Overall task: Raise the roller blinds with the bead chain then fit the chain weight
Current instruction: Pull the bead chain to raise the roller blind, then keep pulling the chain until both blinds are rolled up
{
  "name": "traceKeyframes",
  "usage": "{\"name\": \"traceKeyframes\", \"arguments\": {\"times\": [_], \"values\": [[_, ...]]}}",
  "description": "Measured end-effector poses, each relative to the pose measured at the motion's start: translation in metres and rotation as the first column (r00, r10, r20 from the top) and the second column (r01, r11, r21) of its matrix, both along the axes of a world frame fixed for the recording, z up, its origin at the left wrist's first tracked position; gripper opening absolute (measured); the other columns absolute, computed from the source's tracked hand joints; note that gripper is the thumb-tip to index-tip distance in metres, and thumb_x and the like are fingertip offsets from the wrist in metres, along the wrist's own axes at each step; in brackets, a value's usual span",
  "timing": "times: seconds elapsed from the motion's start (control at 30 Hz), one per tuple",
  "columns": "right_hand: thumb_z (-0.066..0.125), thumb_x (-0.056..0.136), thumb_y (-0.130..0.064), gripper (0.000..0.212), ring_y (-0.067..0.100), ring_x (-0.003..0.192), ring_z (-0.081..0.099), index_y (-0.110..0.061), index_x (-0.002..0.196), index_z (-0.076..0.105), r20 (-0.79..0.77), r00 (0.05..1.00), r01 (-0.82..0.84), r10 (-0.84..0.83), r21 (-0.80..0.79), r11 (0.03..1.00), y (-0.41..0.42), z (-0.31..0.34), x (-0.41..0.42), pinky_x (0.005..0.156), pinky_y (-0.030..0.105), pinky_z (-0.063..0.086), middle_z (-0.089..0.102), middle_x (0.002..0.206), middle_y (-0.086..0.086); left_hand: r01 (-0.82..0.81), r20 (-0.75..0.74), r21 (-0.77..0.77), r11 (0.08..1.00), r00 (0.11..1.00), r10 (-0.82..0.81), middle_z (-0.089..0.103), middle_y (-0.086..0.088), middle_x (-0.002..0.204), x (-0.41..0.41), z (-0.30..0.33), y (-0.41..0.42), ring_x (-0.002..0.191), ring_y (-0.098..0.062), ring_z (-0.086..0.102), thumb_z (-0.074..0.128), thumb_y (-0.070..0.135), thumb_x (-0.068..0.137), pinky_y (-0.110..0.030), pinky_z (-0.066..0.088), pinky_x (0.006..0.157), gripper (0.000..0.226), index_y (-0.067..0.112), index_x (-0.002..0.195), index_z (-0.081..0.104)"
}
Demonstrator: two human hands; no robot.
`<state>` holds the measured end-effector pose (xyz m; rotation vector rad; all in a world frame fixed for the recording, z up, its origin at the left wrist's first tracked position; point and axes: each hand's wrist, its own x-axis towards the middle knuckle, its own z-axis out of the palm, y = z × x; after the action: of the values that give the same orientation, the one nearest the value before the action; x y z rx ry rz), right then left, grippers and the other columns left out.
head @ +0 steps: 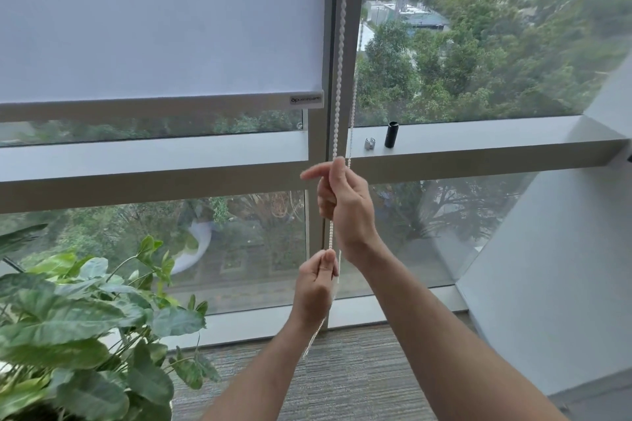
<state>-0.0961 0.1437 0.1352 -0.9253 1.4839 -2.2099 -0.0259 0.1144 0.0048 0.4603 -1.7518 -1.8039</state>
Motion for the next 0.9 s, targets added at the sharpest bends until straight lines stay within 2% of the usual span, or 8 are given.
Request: {"name": "traceKeyframes", "arguments": {"times": [0.1, 0.3, 0.4, 0.5, 0.63, 0.73, 0.8, 0.9], "values": [[0.038, 0.103, -0.036, 0.048, 0.004, 0.042, 0.03, -0.018, 0.062, 0.057, -0.057, 0.994, 0.093, -0.092, 0.019, 0.996, -0.004, -0.014, 0.006, 0.042, 0.019, 0.026, 0.038, 0.047, -0.013, 0.017, 0.051, 0.006, 1.0, 0.999, -0.018, 0.037, 0.005, 0.051, 0.007, -0.016, -0.003, 0.045, -0.009, 0.028, 0.045, 0.03, 0.095, -0.027, 0.022, 0.045, 0.036, 0.019, 0.061, 0.05], [0.042, 0.098, -0.05, 0.049, 0.007, 0.043, 0.032, -0.021, 0.059, 0.051, -0.057, 0.988, 0.149, -0.145, 0.083, 0.985, 0.002, -0.05, 0.011, 0.043, 0.022, 0.026, 0.039, 0.047, -0.014, 0.183, 0.167, -0.034, 0.983, 0.97, -0.175, 0.046, 0.006, 0.052, 0.024, -0.04, -0.024, 0.05, -0.01, 0.04, 0.051, 0.049, 0.09, -0.03, 0.032, 0.05, 0.04, 0.021, 0.065, 0.064], [0.044, 0.097, -0.048, 0.047, 0.004, 0.044, 0.033, -0.025, 0.057, 0.053, -0.051, 0.988, 0.149, -0.144, 0.097, 0.984, 0.003, -0.062, 0.013, 0.044, 0.018, 0.028, 0.041, 0.047, -0.015, 0.147, 0.148, -0.043, 0.988, 0.979, -0.139, 0.074, -0.001, 0.091, 0.02, -0.026, -0.039, 0.087, -0.016, 0.068, 0.048, 0.041, 0.09, -0.043, 0.054, 0.08, 0.035, 0.018, 0.095, 0.075], [0.046, 0.095, -0.048, 0.044, 0.003, 0.047, 0.034, -0.028, 0.056, 0.054, -0.023, 0.995, 0.096, -0.094, 0.109, 0.989, 0.001, -0.075, 0.02, 0.047, 0.018, 0.03, 0.043, 0.049, -0.014, 0.009, -0.04, 0.129, 0.992, 0.999, -0.004, 0.074, -0.012, 0.11, 0.006, 0.029, -0.048, 0.109, -0.03, 0.067, 0.048, 0.036, 0.092, -0.045, 0.052, 0.093, 0.038, 0.015, 0.112, 0.072], [0.045, 0.093, -0.053, 0.047, 0.007, 0.048, 0.031, -0.026, 0.055, 0.05, -0.023, 0.997, 0.076, -0.073, 0.197, 0.978, 0.003, -0.099, 0.031, 0.049, 0.026, 0.025, 0.041, 0.05, -0.013, 0.066, -0.294, 0.035, 0.997, 0.954, -0.052, 0.069, -0.015, 0.1, -0.011, 0.131, -0.047, 0.093, -0.032, 0.065, 0.053, 0.06, 0.09, -0.042, 0.053, 0.079, 0.055, 0.014, 0.115, 0.068], [0.045, 0.095, -0.049, 0.048, 0.009, 0.048, 0.03, -0.024, 0.054, 0.046, 0.006, 0.998, 0.064, -0.068, 0.232, 0.97, 0.006, -0.109, 0.035, 0.049, 0.025, 0.025, 0.038, 0.05, -0.01, 0.129, -0.419, -0.106, 0.986, 0.893, -0.162, 0.066, -0.005, 0.084, -0.023, 0.195, -0.042, 0.07, -0.021, 0.063, 0.044, 0.048, 0.099, -0.03, 0.05, 0.059, 0.042, 0.016, 0.116, 0.064], [0.044, 0.096, -0.044, 0.047, 0.01, 0.047, 0.03, -0.022, 0.054, 0.046, 0.02, 0.997, 0.065, -0.071, 0.233, 0.97, 0.007, -0.108, 0.034, 0.048, 0.023, 0.025, 0.037, 0.049, -0.007, 0.093, -0.438, -0.142, 0.986, 0.887, -0.146, 0.054, 0.005, 0.064, -0.033, 0.222, -0.038, 0.051, -0.011, 0.047, 0.042, 0.042, 0.1, -0.023, 0.036, 0.044, 0.035, 0.018, 0.107, 0.067], [0.046, 0.092, -0.044, 0.046, 0.012, 0.044, 0.029, -0.019, 0.054, 0.05, 0.062, 0.997, 0.023, -0.038, 0.229, 0.973, 0.011, -0.102, 0.029, 0.043, 0.021, 0.022, 0.037, 0.048, -0.001, -0.064, -0.46, -0.123, 0.99, 0.888, 0.0, 0.035, 0.001, 0.05, -0.044, 0.232, -0.035, 0.042, -0.013, 0.028, 0.041, 0.031, 0.104, -0.034, 0.018, 0.04, 0.039, 0.014, 0.083, 0.069]]}}
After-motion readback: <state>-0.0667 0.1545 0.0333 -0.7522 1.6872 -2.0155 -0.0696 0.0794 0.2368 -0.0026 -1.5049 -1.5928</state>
